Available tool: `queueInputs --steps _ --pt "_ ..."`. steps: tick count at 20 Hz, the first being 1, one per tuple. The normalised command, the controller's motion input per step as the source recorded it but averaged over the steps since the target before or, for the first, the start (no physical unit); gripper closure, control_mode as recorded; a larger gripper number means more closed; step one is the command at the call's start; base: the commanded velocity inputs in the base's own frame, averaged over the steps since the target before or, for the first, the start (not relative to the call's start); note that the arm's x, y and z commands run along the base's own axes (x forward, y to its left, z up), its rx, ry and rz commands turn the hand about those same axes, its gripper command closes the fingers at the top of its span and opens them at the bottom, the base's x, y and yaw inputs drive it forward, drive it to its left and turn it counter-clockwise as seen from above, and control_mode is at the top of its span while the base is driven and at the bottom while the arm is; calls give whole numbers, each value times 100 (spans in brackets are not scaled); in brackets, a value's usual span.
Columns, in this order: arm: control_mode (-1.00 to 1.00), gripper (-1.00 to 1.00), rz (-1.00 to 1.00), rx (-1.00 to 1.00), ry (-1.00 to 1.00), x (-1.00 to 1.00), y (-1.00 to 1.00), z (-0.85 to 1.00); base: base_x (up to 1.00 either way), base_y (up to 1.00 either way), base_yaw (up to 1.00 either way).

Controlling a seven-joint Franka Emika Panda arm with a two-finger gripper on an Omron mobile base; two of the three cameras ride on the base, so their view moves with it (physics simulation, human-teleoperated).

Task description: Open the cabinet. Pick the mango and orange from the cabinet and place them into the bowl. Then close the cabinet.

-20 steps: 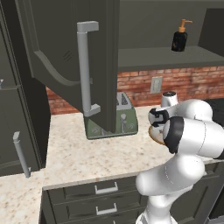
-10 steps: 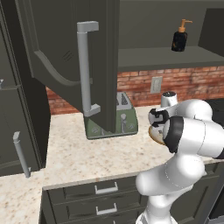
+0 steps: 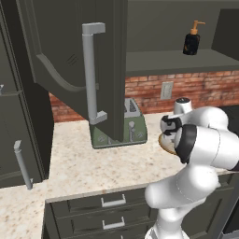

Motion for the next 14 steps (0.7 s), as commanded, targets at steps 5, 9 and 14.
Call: queueInputs --steps 5,9,14 --pt "-100 -100 0 0 -5 -28 0 11 0 0 0" --pt "-100 -100 0 0 -4 -24 0 28 0 0 0" --pt "-100 -100 0 0 -2 -11 0 41 0 0 0"
